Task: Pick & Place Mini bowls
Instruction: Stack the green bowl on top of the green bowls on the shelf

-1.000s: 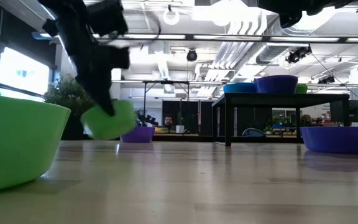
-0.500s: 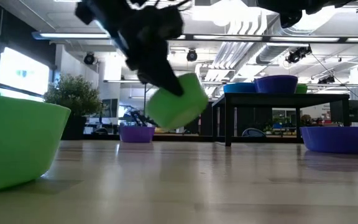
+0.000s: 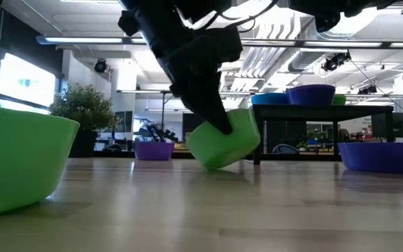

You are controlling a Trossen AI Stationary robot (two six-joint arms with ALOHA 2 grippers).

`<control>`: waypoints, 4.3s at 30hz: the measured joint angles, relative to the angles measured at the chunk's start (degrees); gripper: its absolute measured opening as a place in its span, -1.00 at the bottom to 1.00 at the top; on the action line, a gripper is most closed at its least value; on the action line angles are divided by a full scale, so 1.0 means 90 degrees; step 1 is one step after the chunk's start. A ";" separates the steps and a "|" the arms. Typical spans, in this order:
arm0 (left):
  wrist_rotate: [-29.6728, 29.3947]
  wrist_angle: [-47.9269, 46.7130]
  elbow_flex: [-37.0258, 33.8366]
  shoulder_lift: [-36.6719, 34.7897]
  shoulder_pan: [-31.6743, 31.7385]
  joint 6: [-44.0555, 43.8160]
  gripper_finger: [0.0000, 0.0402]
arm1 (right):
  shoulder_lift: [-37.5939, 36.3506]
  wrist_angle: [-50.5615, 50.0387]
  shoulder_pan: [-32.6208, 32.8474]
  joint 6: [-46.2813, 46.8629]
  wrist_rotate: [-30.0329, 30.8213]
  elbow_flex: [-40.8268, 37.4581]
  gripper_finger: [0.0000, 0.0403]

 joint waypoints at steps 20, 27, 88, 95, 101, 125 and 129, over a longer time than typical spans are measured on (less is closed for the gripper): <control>-0.0523 0.1374 -0.1180 -0.1178 -0.0459 0.0421 -0.96 | 0.0508 0.0033 0.0002 0.0495 0.0189 0.0000 -1.00; -0.0389 0.4644 -0.3669 -0.2252 -0.0471 -0.0290 -0.99 | 0.0587 0.0111 -0.0039 0.0869 0.0383 0.0002 -0.93; -0.1813 0.9296 -0.6251 -0.2516 -0.0911 -0.0056 -1.00 | 0.4592 -0.5033 -0.0716 0.1534 -0.0968 0.4352 -0.98; -0.1778 0.9301 -0.6251 -0.2514 -0.0911 -0.0056 -1.00 | 0.2379 -0.6430 -0.1577 0.2185 -0.0009 0.4352 -0.99; -0.1761 0.9336 -0.6251 -0.2514 -0.0911 -0.0059 -1.00 | 0.1029 -0.7574 -0.3808 0.2301 0.0392 0.4354 -0.99; -0.1695 0.9313 -0.6127 -0.2514 -0.0910 0.0054 -1.00 | 0.2323 -0.7286 -0.8957 -0.0020 -0.1783 0.4350 -0.99; -0.1695 0.9313 -0.6127 -0.2514 -0.0909 0.0055 -1.00 | 0.2503 -0.7274 -0.9028 -0.0037 -0.1908 0.4350 -0.97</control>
